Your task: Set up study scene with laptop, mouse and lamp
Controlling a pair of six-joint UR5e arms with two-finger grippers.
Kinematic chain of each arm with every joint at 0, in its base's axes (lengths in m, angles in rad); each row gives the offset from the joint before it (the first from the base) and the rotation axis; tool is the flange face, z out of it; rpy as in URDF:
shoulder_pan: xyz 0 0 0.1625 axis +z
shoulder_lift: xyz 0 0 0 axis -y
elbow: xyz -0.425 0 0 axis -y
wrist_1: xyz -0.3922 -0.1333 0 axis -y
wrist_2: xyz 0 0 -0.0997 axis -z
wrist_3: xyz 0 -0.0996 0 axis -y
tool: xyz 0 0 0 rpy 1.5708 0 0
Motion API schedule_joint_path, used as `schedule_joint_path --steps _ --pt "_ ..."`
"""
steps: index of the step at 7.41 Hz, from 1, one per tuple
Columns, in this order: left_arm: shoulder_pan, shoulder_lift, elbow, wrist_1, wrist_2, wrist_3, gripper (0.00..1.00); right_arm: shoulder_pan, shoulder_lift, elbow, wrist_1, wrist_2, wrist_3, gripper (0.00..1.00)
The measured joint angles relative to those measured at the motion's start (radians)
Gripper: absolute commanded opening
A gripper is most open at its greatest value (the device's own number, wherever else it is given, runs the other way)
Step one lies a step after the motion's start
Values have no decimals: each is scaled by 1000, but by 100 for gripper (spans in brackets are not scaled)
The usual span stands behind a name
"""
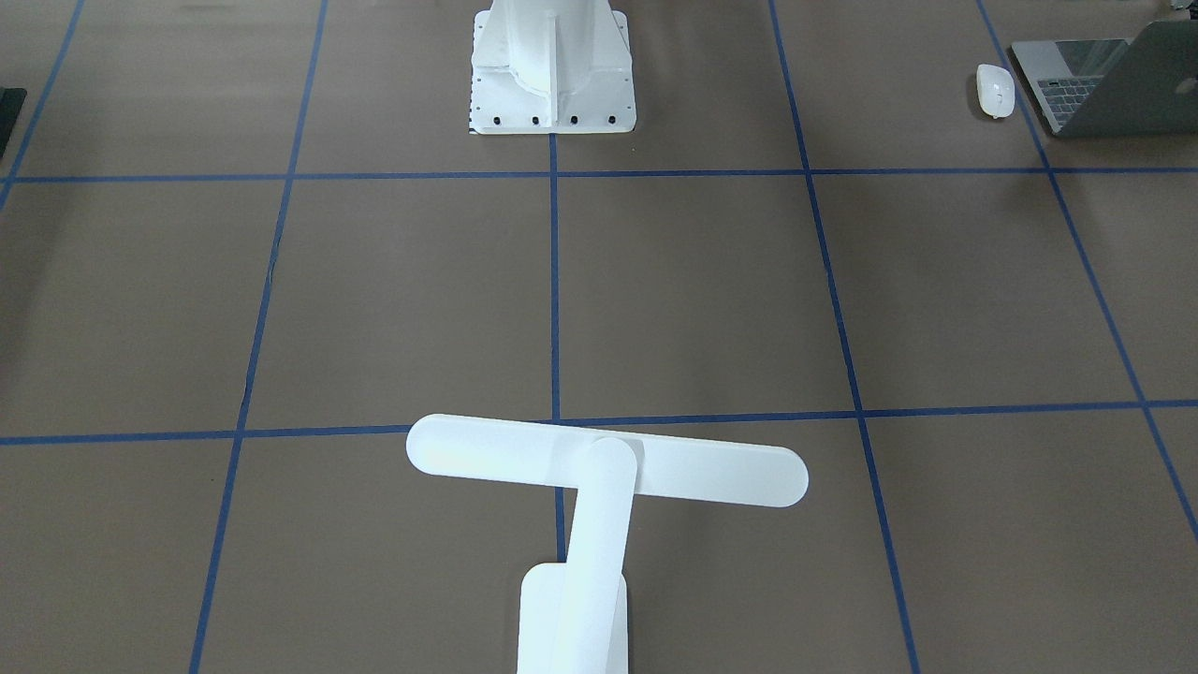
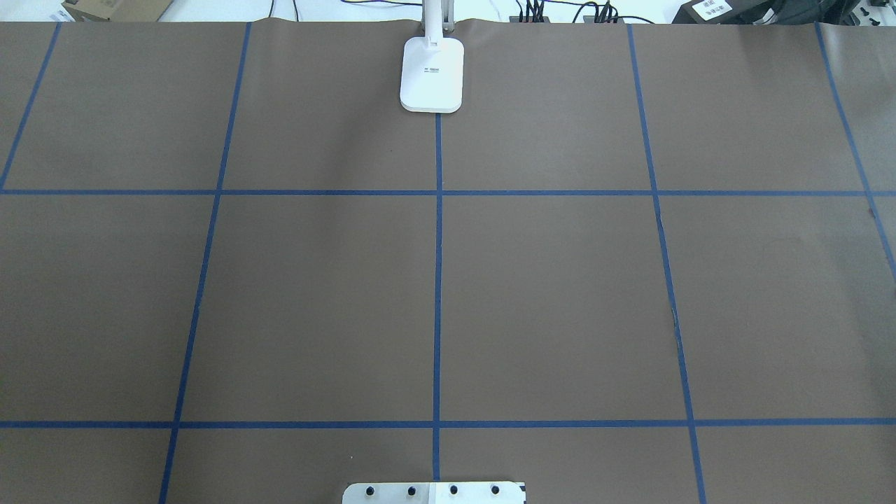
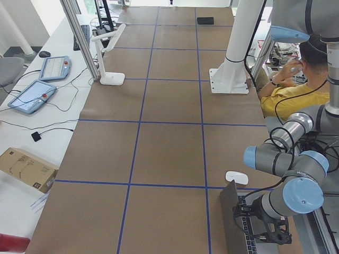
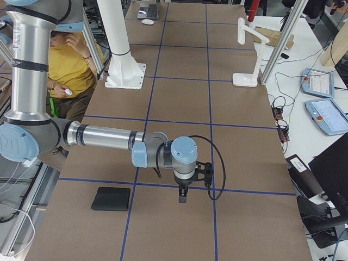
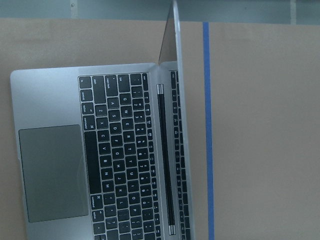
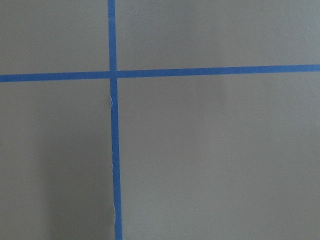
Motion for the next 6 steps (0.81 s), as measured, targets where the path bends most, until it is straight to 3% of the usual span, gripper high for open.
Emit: schedule_joint_path --steps 2,6 --pt "-1 -3 39 -35 3 -4 90 -3 0 0 0 0 0 100" --pt "0 -8 79 -90 2 -47 33 -4 0 0 0 -1 0 100"
